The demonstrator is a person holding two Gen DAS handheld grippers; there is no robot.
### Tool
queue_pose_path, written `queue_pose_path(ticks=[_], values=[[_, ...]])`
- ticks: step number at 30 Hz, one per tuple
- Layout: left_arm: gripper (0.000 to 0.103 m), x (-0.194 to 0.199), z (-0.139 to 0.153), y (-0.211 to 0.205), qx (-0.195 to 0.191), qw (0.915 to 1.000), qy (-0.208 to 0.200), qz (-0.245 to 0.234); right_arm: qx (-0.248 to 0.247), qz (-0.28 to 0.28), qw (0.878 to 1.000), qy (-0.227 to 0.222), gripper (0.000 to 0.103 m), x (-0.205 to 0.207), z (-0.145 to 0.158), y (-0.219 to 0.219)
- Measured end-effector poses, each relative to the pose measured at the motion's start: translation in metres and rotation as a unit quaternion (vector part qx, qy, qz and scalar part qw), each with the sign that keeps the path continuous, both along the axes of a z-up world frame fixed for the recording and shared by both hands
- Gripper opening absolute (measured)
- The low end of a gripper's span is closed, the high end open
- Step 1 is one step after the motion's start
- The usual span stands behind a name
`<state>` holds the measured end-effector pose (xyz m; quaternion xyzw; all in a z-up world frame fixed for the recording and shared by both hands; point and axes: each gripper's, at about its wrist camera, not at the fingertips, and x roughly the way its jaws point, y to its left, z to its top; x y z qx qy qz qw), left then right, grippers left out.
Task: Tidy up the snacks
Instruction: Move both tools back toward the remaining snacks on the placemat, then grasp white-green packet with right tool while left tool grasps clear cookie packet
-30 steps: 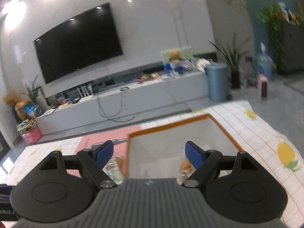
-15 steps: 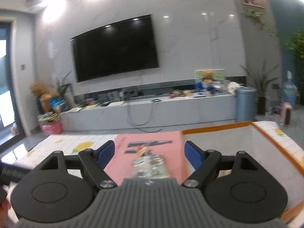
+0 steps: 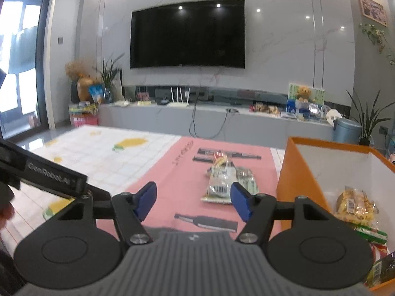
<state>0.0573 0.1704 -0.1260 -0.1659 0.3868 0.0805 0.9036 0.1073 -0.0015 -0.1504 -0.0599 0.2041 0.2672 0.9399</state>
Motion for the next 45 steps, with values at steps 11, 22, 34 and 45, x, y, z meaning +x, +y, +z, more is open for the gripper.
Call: queue_pose_path(ticks=[11,22,34,45], values=[[0.093,0.003,-0.018,0.014,-0.045,0.9987,0.024,0.002,-0.013,-0.031,0.999,0.024,0.076,0.02,-0.031,0.017],[0.093,0.028,0.0,-0.003,-0.046,0.9987,0.001,-0.023,0.008,-0.093,0.994,0.049,0.097,0.036,-0.027,0.008],[0.093,0.078,-0.009,0.006,-0.003,0.9998,0.006,-0.018,0.031,-0.143,0.989,0.025,0.099,0.091,-0.052,0.03],[0.093,0.118,-0.038,0.02,-0.032,0.9992,0.024,-0.008,0.03,-0.201,0.977,0.06,0.099,0.14,-0.068,0.05]])
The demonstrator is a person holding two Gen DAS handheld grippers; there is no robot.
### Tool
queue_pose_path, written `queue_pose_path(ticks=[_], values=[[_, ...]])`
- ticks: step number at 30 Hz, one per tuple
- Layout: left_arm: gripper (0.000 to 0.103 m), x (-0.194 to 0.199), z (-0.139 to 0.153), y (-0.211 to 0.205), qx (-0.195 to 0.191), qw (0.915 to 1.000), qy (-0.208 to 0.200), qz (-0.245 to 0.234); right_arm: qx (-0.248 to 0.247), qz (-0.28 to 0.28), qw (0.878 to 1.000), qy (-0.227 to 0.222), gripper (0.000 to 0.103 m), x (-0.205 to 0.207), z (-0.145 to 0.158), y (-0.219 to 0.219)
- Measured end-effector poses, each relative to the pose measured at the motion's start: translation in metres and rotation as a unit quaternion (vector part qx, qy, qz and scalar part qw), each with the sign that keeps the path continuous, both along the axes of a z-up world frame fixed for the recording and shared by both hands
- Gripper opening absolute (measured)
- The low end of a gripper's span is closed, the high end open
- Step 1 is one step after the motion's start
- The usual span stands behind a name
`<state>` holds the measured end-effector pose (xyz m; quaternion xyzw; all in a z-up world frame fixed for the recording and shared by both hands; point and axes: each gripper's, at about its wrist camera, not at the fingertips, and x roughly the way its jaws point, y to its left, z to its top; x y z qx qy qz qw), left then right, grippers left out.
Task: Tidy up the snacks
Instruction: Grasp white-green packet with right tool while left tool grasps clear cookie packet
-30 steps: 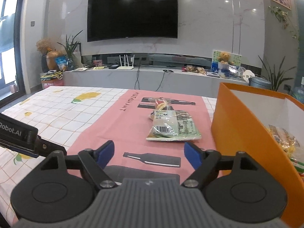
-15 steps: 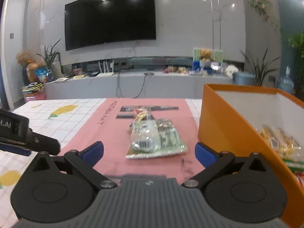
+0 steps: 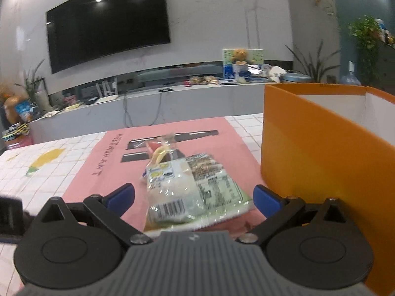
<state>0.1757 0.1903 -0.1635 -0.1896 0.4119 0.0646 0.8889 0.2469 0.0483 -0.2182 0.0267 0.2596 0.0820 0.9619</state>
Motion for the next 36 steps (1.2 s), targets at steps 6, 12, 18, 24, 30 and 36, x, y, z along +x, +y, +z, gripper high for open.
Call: queue_pose_path(ticks=[6,12,18,24,30,36], values=[[0.093,0.01,-0.017,0.003,0.036,0.9993,-0.012,-0.007,-0.006,-0.033,0.999,0.017,0.1,0.023,-0.004,0.013],[0.092,0.011,-0.016,0.015,0.014,0.9998,-0.016,0.006,0.011,-0.037,0.998,0.046,0.099,0.046,-0.01,0.014],[0.092,0.012,-0.017,0.016,0.021,0.9994,-0.024,0.012,0.049,-0.034,0.997,0.053,0.092,0.052,-0.013,0.005],[0.092,0.015,-0.018,0.009,0.043,0.9985,-0.026,0.02,0.093,-0.048,0.994,0.031,0.06,0.043,-0.012,-0.011],[0.092,0.015,-0.016,0.011,0.023,0.9992,-0.028,0.017,0.097,-0.035,0.995,0.013,0.041,0.035,-0.008,-0.013],[0.092,0.023,0.009,0.014,0.006,0.9963,-0.081,-0.029,0.089,-0.047,0.995,0.013,0.04,0.032,-0.007,-0.017]])
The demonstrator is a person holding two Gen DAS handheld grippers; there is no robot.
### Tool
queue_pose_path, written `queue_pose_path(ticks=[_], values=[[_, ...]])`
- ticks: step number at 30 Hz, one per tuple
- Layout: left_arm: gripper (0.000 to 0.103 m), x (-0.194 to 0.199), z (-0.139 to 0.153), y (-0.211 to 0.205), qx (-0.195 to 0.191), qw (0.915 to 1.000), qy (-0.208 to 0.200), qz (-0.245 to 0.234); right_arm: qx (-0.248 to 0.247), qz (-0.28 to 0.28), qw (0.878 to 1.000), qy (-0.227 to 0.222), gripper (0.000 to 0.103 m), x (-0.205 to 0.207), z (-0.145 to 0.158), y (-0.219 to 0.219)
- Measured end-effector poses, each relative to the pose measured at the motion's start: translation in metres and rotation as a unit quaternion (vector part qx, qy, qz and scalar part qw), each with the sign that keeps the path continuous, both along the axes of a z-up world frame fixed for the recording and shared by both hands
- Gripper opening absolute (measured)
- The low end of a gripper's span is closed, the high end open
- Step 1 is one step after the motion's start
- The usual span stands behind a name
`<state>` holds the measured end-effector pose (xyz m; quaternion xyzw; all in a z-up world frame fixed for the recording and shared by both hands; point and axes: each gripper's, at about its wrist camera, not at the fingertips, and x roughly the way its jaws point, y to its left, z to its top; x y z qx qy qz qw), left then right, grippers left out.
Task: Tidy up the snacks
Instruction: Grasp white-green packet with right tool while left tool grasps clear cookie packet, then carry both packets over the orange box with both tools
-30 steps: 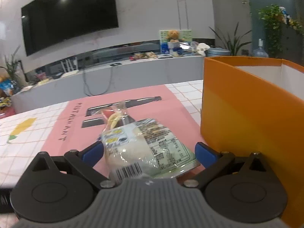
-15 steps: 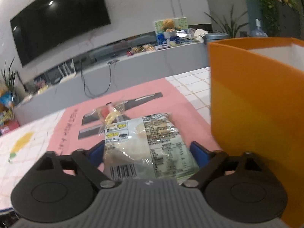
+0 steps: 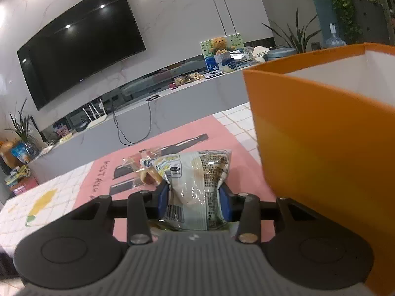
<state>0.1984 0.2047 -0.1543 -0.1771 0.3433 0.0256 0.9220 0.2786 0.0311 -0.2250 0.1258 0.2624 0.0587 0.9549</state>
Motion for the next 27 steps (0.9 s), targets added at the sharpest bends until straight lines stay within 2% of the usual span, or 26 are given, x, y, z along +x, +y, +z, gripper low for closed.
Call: queue_pose_path(ticks=[3,7,10,14,17,20,21,22,23,24,25,27], values=[[0.093,0.035,0.014,-0.007,0.012,0.9997,-0.013,0.015,-0.007,0.003,1.0,0.001,0.04,-0.004,0.0,-0.001],[0.093,0.096,0.016,-0.029,0.034,0.9989,0.026,-0.018,0.028,-0.002,1.0,0.011,0.04,-0.001,-0.003,-0.014],[0.091,0.132,0.005,-0.047,0.058,0.9958,0.068,-0.017,0.014,-0.001,1.0,0.01,0.04,-0.001,-0.002,-0.009],[0.088,0.156,-0.012,-0.058,0.065,0.9937,0.092,-0.008,0.024,0.0,1.0,0.012,0.04,0.002,-0.002,-0.013],[0.088,0.167,-0.016,-0.06,0.041,0.996,0.079,-0.008,0.034,0.006,0.999,0.014,0.041,0.004,-0.003,-0.015],[0.088,0.18,-0.023,-0.063,0.036,0.9937,0.106,-0.01,0.035,0.008,0.999,0.014,0.041,0.004,-0.004,-0.016],[0.085,0.182,-0.027,-0.064,0.045,0.9921,0.117,-0.003,0.035,0.008,0.999,0.014,0.041,0.004,-0.004,-0.016],[0.077,0.182,-0.03,-0.067,0.058,0.9906,0.123,0.006,0.035,0.008,0.999,0.014,0.041,0.004,-0.003,-0.016],[0.065,0.179,-0.03,-0.071,0.073,0.9907,0.115,0.006,0.034,0.007,0.999,0.015,0.041,0.005,-0.004,-0.015],[0.043,0.176,-0.03,-0.075,0.088,0.99,0.111,0.003,0.031,0.007,0.999,0.014,0.041,0.005,-0.003,-0.015],[0.043,0.173,-0.03,-0.078,0.1,0.989,0.109,0.001,0.028,0.007,0.999,0.014,0.041,0.006,-0.003,-0.014],[0.041,0.166,-0.028,-0.076,0.096,0.9888,0.114,0.004,0.026,0.007,1.0,0.012,0.041,0.005,-0.002,-0.013]])
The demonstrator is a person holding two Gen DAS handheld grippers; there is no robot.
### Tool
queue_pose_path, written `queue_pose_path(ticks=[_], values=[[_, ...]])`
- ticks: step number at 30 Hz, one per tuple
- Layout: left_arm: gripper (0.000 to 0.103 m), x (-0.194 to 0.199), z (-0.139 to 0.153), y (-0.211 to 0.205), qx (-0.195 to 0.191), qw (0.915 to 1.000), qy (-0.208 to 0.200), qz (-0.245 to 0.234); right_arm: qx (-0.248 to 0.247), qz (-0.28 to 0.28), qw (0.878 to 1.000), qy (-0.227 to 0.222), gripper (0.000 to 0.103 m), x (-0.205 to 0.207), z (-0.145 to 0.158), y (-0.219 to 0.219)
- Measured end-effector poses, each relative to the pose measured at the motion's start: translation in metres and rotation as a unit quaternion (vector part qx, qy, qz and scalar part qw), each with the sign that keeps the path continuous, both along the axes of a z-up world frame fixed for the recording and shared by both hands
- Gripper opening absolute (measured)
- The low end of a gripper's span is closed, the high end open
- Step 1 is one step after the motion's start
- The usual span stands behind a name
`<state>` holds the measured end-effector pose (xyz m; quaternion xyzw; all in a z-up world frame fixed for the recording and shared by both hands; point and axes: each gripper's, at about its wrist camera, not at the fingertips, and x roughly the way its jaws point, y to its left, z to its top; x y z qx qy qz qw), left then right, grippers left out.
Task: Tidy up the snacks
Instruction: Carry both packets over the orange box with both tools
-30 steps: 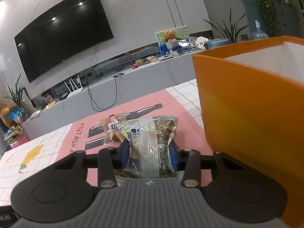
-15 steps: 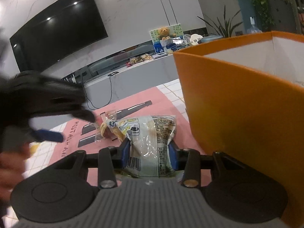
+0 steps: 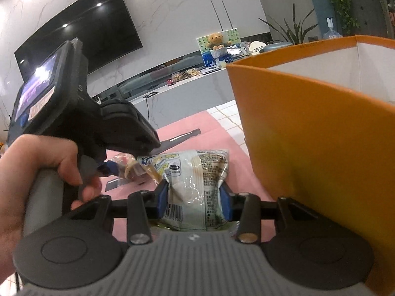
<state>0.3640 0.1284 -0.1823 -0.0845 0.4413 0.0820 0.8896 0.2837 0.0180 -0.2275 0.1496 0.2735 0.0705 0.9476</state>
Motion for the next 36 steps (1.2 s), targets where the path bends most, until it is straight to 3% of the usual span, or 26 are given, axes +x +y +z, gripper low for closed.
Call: queue_pose_path(ticks=[5,10,16,19,24,29,33,36], values=[[0.041,-0.032,0.014,0.019,-0.02,0.9997,-0.012,0.005,0.004,0.018,1.0,-0.013,0.035,-0.004,0.001,0.002],[0.041,-0.063,0.04,0.032,-0.049,0.9978,-0.045,-0.004,-0.036,0.041,0.998,-0.035,0.033,-0.019,0.004,0.013],[0.041,-0.105,0.073,0.032,-0.032,0.9966,-0.076,-0.005,-0.053,0.045,0.997,-0.032,0.032,-0.036,0.008,0.013],[0.041,-0.13,0.091,0.021,-0.006,0.995,-0.096,-0.024,-0.067,0.049,0.996,-0.033,0.032,-0.044,0.017,0.017],[0.041,-0.161,0.128,0.009,-0.01,0.9898,-0.13,-0.057,-0.064,0.053,0.996,-0.035,0.032,-0.058,0.042,0.019],[0.041,-0.191,0.171,-0.001,-0.016,0.9837,-0.166,-0.066,-0.022,0.048,0.998,-0.034,0.032,-0.073,0.078,-0.002],[0.041,-0.208,0.2,-0.006,-0.025,0.9809,-0.181,-0.066,-0.015,0.038,0.998,-0.057,0.032,-0.087,0.121,-0.028],[0.041,-0.219,0.215,-0.005,-0.046,0.9805,-0.184,-0.054,0.003,0.02,0.999,-0.043,0.032,-0.086,0.143,-0.063]])
